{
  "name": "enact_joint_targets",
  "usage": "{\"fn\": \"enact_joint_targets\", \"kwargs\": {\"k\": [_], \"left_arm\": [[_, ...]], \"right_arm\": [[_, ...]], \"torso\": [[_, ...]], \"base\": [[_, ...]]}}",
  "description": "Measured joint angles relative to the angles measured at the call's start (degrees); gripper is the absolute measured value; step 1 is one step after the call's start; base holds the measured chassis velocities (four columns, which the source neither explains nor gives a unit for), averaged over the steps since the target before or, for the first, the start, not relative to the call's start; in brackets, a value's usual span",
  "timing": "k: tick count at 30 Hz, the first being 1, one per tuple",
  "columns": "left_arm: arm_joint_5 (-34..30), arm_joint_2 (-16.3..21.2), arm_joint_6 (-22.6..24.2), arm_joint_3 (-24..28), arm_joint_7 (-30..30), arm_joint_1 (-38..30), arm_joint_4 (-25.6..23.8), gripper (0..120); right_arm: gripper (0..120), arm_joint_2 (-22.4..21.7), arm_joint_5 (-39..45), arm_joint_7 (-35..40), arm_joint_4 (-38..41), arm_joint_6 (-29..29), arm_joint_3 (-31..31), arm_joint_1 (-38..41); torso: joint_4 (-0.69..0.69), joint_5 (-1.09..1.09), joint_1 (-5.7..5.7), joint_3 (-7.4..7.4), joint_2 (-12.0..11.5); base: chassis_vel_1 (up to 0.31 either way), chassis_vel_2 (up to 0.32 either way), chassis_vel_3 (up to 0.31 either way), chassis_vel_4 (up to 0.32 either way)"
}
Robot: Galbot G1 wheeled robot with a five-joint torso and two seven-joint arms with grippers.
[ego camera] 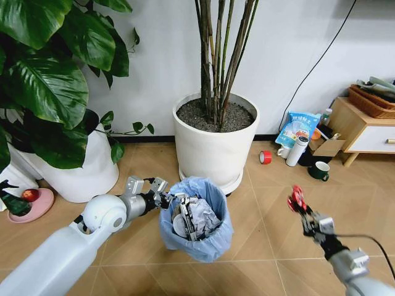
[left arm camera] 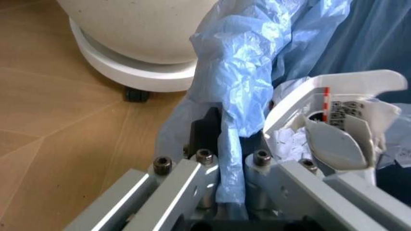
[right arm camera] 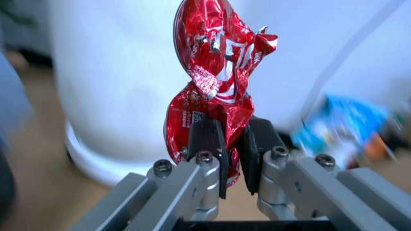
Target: Pick up the trash bin and place the garbage on the floor into it.
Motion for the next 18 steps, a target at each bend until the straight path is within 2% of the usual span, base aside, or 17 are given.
{"fn": "enact_joint_targets", "kwargs": {"k": [6, 8, 10, 11, 13, 16, 18], "left_arm": [[0.00, -0.22, 0.00, -0.05, 0.04, -0.03, 0.14, 0], [0.04, -0.69, 0.00, -0.06, 0.06, -0.16, 0.45, 0], [0.08, -0.80, 0.00, -0.06, 0.06, -0.18, 0.54, 0], [0.18, -1.11, 0.00, -0.09, 0.07, -0.26, 0.76, 0], [0.23, -1.22, 0.00, -0.10, 0.09, -0.31, 0.91, 0], [0.16, -1.69, 0.00, -0.09, 0.17, -0.86, 1.44, 0], [0.12, -1.76, 0.00, -0.07, 0.16, -0.99, 1.54, 0]], "right_arm": [[5, -1.44, 1.23, 0.68, 2.17, -0.79, -1.14, 1.09], [5, -4.31, 3.56, 1.78, 6.24, -2.31, -3.28, 3.44], [5, -5.20, 4.43, 2.06, 7.21, -2.77, -3.92, 4.13], [5, -7.47, 6.67, 2.77, 9.41, -4.07, -5.53, 6.00], [5, -8.61, 7.54, 3.24, 10.16, -4.69, -6.44, 7.02], [5, -14.38, 9.49, 4.06, 12.48, -7.01, -10.98, 12.14], [5, -15.12, 9.76, 4.06, 12.74, -7.27, -11.70, 12.71]], "torso": [[0.00, 0.01, 0.00, 0.00, 0.00], [0.01, -0.02, 0.00, 0.00, 0.00], [0.01, -0.01, 0.00, 0.00, 0.00], [0.02, 0.00, 0.00, 0.00, 0.00], [0.00, -0.01, 0.00, 0.00, 0.00], [0.02, -0.01, 0.00, 0.00, 0.00], [0.02, -0.01, 0.00, 0.00, 0.00]], "base": [[0.000, 0.000, 0.000, 0.000], [0.000, 0.000, 0.000, 0.000], [0.000, 0.000, 0.000, 0.000], [0.000, 0.000, 0.000, 0.000], [0.000, 0.000, 0.000, 0.000], [0.000, 0.000, 0.000, 0.000], [0.000, 0.000, 0.000, 0.000]]}}
